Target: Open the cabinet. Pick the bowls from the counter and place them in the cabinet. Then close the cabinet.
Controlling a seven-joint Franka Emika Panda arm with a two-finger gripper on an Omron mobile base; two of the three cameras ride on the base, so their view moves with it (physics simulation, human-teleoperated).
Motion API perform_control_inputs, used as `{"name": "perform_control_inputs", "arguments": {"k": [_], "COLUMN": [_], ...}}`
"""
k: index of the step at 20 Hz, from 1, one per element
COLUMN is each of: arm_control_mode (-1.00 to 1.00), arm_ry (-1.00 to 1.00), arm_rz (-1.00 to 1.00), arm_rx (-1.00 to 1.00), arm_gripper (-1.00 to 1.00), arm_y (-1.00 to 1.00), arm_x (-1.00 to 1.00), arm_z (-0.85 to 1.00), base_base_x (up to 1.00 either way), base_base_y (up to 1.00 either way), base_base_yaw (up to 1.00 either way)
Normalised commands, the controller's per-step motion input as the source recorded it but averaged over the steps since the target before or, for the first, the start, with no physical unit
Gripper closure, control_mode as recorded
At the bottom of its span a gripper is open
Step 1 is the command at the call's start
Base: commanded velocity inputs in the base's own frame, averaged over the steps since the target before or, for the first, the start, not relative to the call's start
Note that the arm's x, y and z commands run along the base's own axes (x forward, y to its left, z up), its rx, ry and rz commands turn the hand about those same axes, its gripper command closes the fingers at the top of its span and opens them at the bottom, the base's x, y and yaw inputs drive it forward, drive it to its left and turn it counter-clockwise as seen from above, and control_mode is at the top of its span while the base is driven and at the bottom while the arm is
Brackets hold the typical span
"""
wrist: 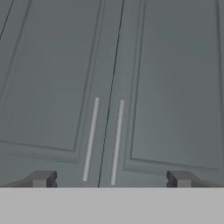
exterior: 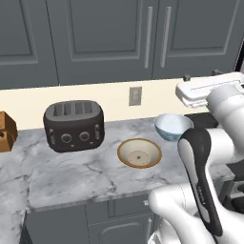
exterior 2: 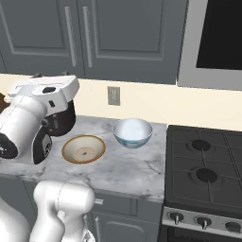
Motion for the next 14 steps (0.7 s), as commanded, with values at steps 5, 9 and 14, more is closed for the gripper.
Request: {"name": "perform_control_inputs", "arguments": {"k": [5,9,14], "arm_control_mode": [-1.00,-1.00,-1.00], "arm_ry": [0.01,0.04,0.09], "arm_rz": [-0.01,-0.02,-0.02], "arm_rx": [0.00,0.00,0.03], "arm_gripper": [-1.00,-1.00,-1.00], "arm_y": [-0.02,-0.05,-0.05], "arm_x": [0.19,0.28,0.22], "arm_z": [0.17,0.15,0.01], "base_base_x": [0.00,0.00,0.00], "base_base_y": [0.00,0.00,0.00], "base_base_yaw": [0.00,0.00,0.00]}}
